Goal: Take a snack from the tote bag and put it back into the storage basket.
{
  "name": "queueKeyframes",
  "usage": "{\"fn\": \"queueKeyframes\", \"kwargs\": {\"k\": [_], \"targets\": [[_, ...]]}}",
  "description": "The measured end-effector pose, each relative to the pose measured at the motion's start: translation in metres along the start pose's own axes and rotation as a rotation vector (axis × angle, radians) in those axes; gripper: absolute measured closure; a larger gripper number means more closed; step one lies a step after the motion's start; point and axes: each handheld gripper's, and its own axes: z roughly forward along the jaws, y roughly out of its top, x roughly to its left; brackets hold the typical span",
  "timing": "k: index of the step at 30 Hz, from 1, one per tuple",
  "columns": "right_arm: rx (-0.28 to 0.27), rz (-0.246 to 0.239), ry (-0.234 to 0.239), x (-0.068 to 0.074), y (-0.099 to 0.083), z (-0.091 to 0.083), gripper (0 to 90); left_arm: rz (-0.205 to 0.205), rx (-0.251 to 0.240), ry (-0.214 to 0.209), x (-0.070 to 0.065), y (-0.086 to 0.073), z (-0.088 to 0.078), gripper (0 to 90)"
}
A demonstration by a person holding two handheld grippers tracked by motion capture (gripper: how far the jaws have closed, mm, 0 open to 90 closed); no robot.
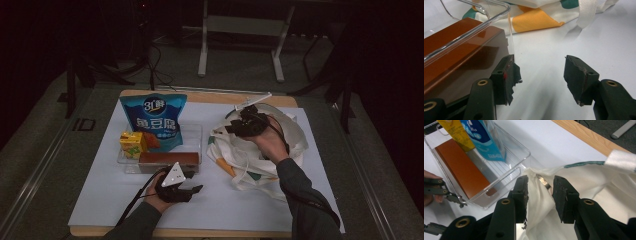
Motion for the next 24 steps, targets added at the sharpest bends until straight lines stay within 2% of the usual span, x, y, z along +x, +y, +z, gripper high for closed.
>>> {"fn": "queueKeyframes", "kwargs": {"k": [17,24], "targets": [[0.021,0.018,-0.025,-0.012,-0.017,-0.009,72.8,0.003,0.003,0.0,0.0,0.0,0.0,42.7],[0.034,0.006,-0.039,-0.013,-0.023,-0.012,81.6,0.004,0.002,0.0,0.0,0.0,0.0,42.7]]}}
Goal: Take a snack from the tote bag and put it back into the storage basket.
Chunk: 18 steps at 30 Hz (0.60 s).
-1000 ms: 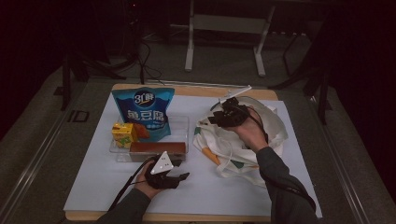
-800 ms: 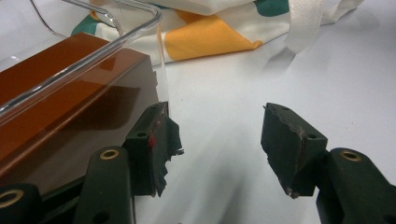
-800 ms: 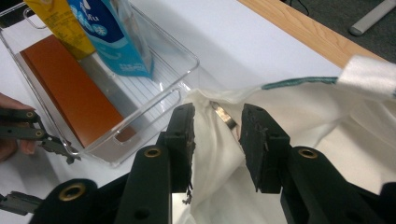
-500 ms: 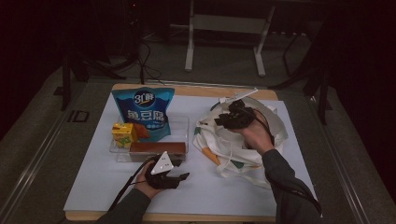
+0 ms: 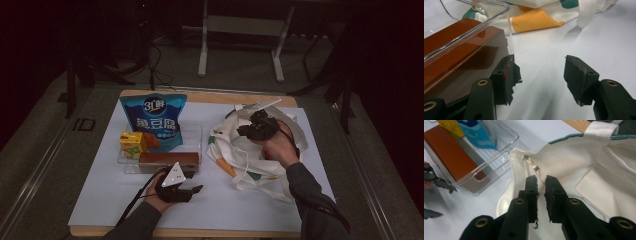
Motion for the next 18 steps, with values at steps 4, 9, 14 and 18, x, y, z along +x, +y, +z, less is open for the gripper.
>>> {"fn": "queueKeyframes", "kwargs": {"k": [4,9,14,18], "targets": [[-0.004,0.003,-0.001,-0.001,-0.002,-0.002,85.3,0.001,0.001,-0.001,0.0,0.0,0.0,42.7],[0.014,0.003,-0.001,-0.001,-0.006,-0.002,89.3,0.002,0.002,-0.002,0.0,0.0,0.0,42.7],[0.02,0.0,-0.001,-0.003,-0.011,-0.002,89.6,0.003,0.003,-0.001,0.0,0.0,0.0,42.7],[0.031,-0.002,-0.002,-0.002,-0.014,-0.002,89.7,0.003,0.003,-0.002,0.0,0.0,0.0,42.7]]}}
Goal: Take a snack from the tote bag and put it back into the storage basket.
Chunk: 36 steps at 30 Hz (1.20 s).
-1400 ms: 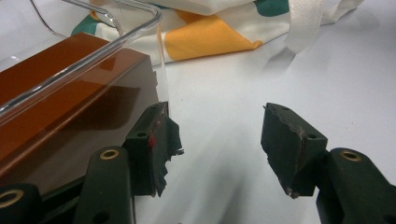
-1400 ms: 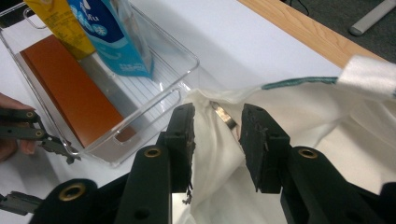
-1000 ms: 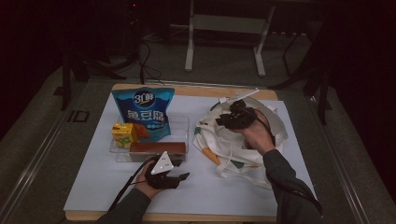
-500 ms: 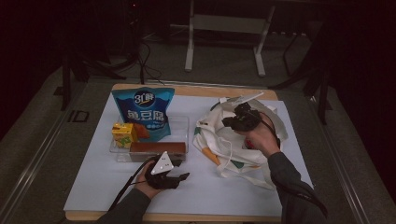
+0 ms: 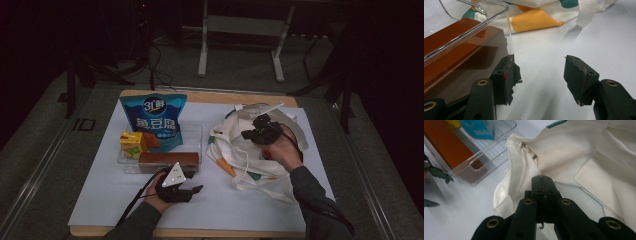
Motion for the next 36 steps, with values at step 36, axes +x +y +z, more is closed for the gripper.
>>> {"fn": "queueKeyframes", "kwargs": {"k": [36], "targets": [[0.118,-0.022,-0.05,-0.01,-0.036,0.0,89.8,0.002,0.005,0.001,0.0,0.0,0.001,42.3]]}}
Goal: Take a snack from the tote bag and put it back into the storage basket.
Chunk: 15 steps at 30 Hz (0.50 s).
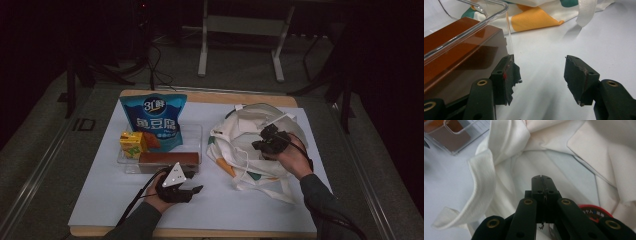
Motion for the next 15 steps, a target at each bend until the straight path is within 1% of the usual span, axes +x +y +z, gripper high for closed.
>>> {"fn": "queueKeyframes", "kwargs": {"k": [4,9,11,15], "targets": [[0.005,0.004,-0.003,-0.001,-0.005,-0.003,89.8,-0.001,0.0,0.0,0.0,0.0,0.0,42.3],[0.017,-0.003,-0.014,-0.002,-0.011,-0.005,89.9,0.0,0.0,0.0,0.0,0.0,0.0,42.3],[0.016,0.003,-0.015,-0.002,-0.014,-0.007,89.9,-0.001,0.0,0.001,0.0,0.0,0.0,42.3],[0.029,-0.006,-0.019,-0.001,-0.019,-0.007,89.8,0.0,0.001,0.001,0.0,0.0,0.0,42.2]]}}
